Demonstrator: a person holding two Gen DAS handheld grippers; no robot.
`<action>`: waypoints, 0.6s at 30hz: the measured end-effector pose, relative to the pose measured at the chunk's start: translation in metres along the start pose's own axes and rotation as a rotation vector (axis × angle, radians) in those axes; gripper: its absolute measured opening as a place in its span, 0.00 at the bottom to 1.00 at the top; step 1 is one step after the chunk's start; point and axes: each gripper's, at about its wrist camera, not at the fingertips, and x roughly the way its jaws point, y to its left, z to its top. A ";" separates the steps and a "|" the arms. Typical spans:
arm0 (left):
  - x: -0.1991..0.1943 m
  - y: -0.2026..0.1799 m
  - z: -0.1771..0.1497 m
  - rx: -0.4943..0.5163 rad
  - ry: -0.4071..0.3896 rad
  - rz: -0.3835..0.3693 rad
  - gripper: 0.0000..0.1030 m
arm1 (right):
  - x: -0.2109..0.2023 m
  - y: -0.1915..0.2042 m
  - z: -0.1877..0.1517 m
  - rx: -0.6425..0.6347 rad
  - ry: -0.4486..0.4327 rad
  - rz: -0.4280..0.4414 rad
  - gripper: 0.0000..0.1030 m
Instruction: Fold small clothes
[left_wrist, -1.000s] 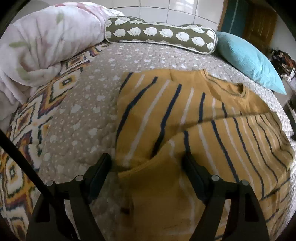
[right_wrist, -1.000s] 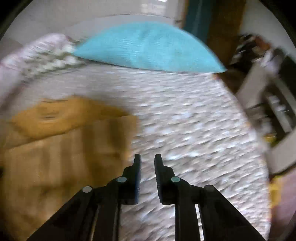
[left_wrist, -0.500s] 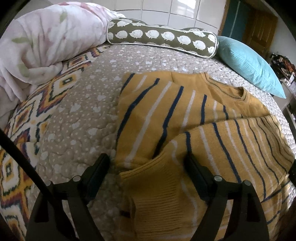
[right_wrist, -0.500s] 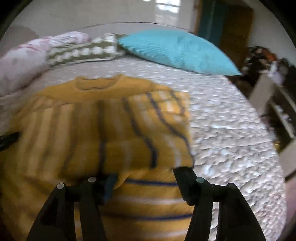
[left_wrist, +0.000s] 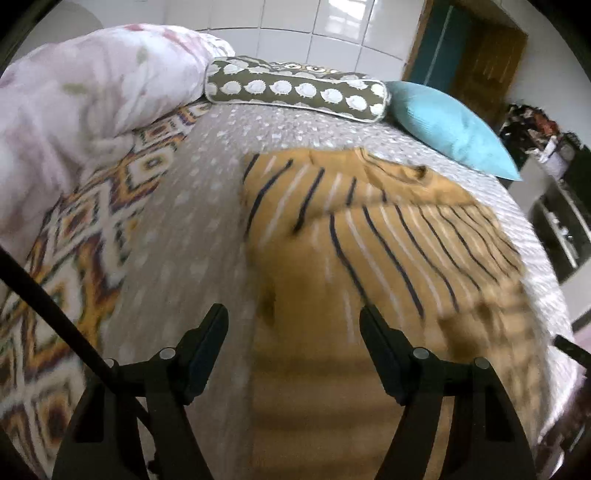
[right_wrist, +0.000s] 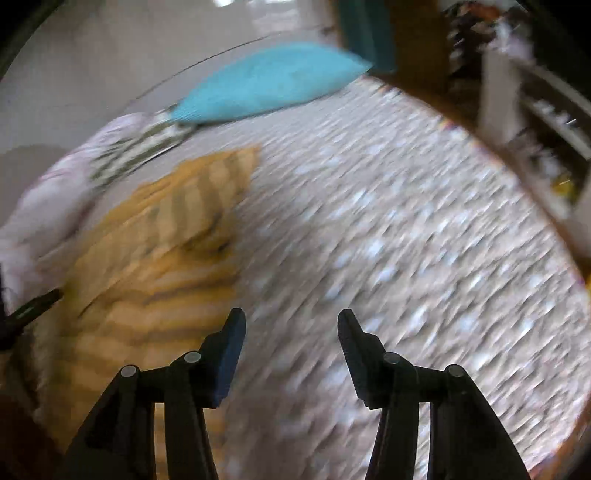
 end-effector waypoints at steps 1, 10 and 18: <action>-0.010 0.007 -0.013 -0.019 0.005 -0.006 0.71 | 0.002 0.000 -0.010 0.002 0.020 0.042 0.54; -0.031 0.039 -0.103 -0.184 0.055 -0.128 0.50 | 0.017 0.026 -0.066 0.024 0.090 0.325 0.49; -0.056 0.022 -0.149 -0.307 0.055 -0.383 0.32 | 0.021 0.036 -0.106 0.082 0.180 0.557 0.43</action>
